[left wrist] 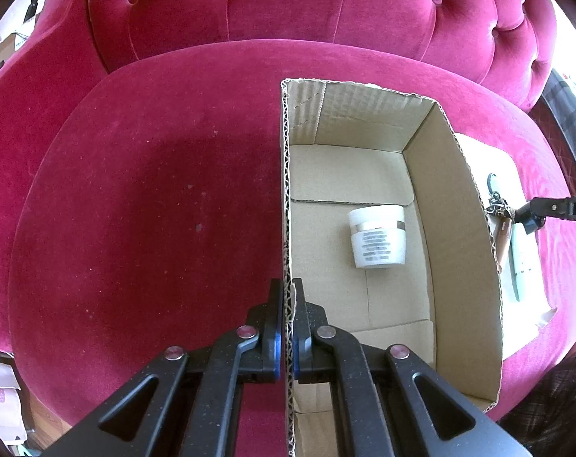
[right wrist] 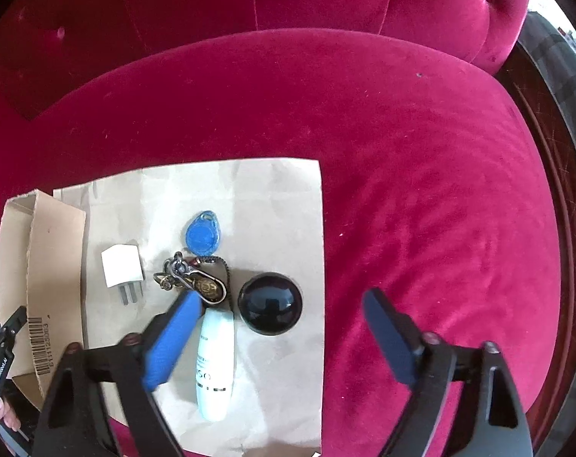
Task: Organize rigid objects
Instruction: 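Grasp the black round jar with the right gripper, then carry the black jar into the box and release it beside the white jar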
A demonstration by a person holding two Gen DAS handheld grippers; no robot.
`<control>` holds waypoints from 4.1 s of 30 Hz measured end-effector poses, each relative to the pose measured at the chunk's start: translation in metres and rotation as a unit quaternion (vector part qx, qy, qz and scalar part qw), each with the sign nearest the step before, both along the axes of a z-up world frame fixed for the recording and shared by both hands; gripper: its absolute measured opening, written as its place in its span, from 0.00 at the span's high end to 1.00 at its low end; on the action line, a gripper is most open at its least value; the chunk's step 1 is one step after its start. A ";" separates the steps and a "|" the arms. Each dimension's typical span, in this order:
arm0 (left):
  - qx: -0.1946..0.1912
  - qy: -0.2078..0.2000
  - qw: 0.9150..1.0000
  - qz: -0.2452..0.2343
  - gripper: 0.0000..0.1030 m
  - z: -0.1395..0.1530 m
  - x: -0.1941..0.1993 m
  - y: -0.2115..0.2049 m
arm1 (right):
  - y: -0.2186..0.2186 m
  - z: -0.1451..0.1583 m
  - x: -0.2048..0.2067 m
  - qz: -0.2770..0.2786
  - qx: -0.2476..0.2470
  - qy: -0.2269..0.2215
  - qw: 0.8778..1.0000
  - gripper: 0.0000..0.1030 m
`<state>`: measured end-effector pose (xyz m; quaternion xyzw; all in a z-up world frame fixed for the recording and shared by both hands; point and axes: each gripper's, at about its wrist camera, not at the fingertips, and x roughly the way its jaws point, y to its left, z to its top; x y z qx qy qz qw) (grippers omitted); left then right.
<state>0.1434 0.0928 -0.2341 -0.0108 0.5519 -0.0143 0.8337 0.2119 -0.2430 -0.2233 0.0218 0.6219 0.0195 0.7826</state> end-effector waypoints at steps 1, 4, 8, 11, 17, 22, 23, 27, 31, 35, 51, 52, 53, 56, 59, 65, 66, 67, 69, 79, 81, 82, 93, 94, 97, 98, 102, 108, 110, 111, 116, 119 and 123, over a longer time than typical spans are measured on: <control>0.000 0.000 1.000 0.000 0.97 0.000 0.000 0.000 | 0.001 -0.002 0.001 0.003 -0.002 0.003 1.000 0.22; 0.000 0.000 1.000 0.000 0.97 0.000 0.001 0.000 | 0.004 -0.007 0.003 0.009 0.001 0.011 1.000 0.57; 0.000 0.000 1.000 0.000 0.97 0.000 0.001 0.001 | 0.008 -0.004 0.001 0.014 0.000 0.004 1.000 0.61; 0.000 0.000 1.000 0.001 0.97 0.000 0.001 0.001 | 0.008 0.001 -0.001 0.011 -0.004 -0.005 1.000 0.61; 0.000 0.001 1.000 0.001 0.97 -0.001 0.002 0.000 | 0.011 0.016 -0.010 0.000 0.000 -0.029 1.000 0.61; 0.000 0.000 1.000 0.001 0.97 -0.001 0.001 0.001 | 0.016 0.025 -0.020 0.000 0.008 -0.048 0.999 0.61; 0.000 0.000 1.000 0.000 0.97 -0.001 0.001 0.001 | 0.019 0.028 -0.021 0.006 0.007 -0.051 0.999 0.61; 0.001 0.001 1.000 0.001 0.97 -0.001 0.001 0.001 | 0.030 0.037 -0.028 0.019 0.016 -0.067 0.997 0.61; 0.002 0.000 1.000 0.001 0.97 -0.001 0.001 -0.001 | 0.041 0.051 -0.034 0.035 0.032 -0.090 0.995 0.61; 0.002 0.000 1.000 0.001 0.97 -0.001 0.001 -0.002 | 0.063 0.069 -0.034 0.061 0.045 -0.115 0.991 0.61; 0.004 0.000 1.000 0.000 0.97 -0.002 0.002 -0.002 | 0.133 0.094 -0.044 0.143 0.088 -0.157 0.973 0.61; 0.004 0.000 1.000 0.000 0.97 -0.002 0.002 -0.002 | 0.138 0.096 -0.045 0.148 0.092 -0.160 0.972 0.61; 0.004 0.000 1.000 0.000 0.97 -0.002 0.002 -0.002 | 0.138 0.095 -0.045 0.151 0.094 -0.162 0.971 0.61; 0.004 0.000 1.000 0.000 0.97 -0.002 0.002 -0.002 | 0.149 0.092 -0.045 0.163 0.100 -0.165 0.968 0.61; 0.004 0.000 1.000 0.000 0.97 -0.002 0.002 -0.003 | 0.158 0.091 -0.047 0.175 0.105 -0.165 0.965 0.61; 0.005 0.000 1.000 -0.001 0.97 -0.002 0.002 -0.003 | 0.175 0.086 -0.051 0.194 0.118 -0.166 0.960 0.61; 0.004 0.000 1.000 0.000 0.97 -0.003 0.002 -0.003 | 0.178 0.085 -0.051 0.197 0.120 -0.165 0.959 0.61; 0.004 0.000 1.000 -0.001 0.97 -0.002 0.002 -0.003 | 0.181 0.084 -0.052 0.200 0.121 -0.165 0.958 0.61; 0.005 -0.001 1.000 -0.001 0.97 -0.003 0.002 -0.003 | 0.188 0.081 -0.054 0.207 0.123 -0.163 0.957 0.61; 0.004 -0.001 1.000 0.000 0.97 -0.002 0.001 -0.003 | 0.209 0.070 -0.059 0.229 0.129 -0.149 0.953 0.61; 0.004 0.000 1.000 0.000 0.97 -0.002 0.001 -0.003 | 0.212 0.067 -0.061 0.234 0.127 -0.147 0.953 0.61; 0.004 0.000 1.000 0.000 0.97 -0.002 0.001 -0.003 | 0.214 0.065 -0.062 0.237 0.127 -0.144 0.952 0.61; 0.003 -0.001 1.000 0.000 0.97 -0.002 0.001 -0.004 | 0.220 0.056 -0.057 0.243 0.126 -0.137 0.952 0.60; 0.003 -0.001 1.000 0.000 0.97 -0.001 0.001 -0.004 | 0.219 0.057 -0.056 0.241 0.126 -0.137 0.952 0.60; 0.004 0.000 1.000 0.000 0.97 -0.001 0.001 -0.004 | 0.217 0.059 -0.055 0.236 0.127 -0.143 0.953 0.50; 0.004 0.000 1.000 0.000 0.97 -0.001 0.001 -0.004 | 0.216 0.059 -0.054 0.234 0.125 -0.143 0.954 0.47; 0.005 -0.001 1.000 0.000 0.97 0.000 0.001 -0.004 | 0.213 0.057 -0.053 0.224 0.111 -0.144 0.957 0.33; 0.001 -0.002 1.000 0.001 0.97 -0.001 0.000 -0.002 | 0.206 0.054 -0.048 0.209 0.089 -0.155 0.962 0.10; 0.001 -0.002 1.000 0.001 0.97 0.000 0.000 -0.002 | 0.204 0.052 -0.045 0.204 0.085 -0.153 0.963 0.03; 0.002 -0.001 1.000 0.001 0.97 -0.001 0.000 -0.002 | 0.203 0.051 -0.044 0.203 0.085 -0.151 0.964 0.01; 0.001 -0.002 1.000 0.001 0.97 0.000 0.000 -0.002 | 0.198 0.049 -0.041 0.198 0.079 -0.146 0.966 0.00; 0.001 -0.001 1.000 0.001 0.97 0.000 0.001 -0.002 | 0.196 0.050 -0.040 0.193 0.076 -0.149 0.967 0.00; 0.001 -0.001 1.000 0.001 0.97 0.000 0.001 -0.002 | 0.188 0.054 -0.041 0.187 0.067 -0.152 0.968 0.00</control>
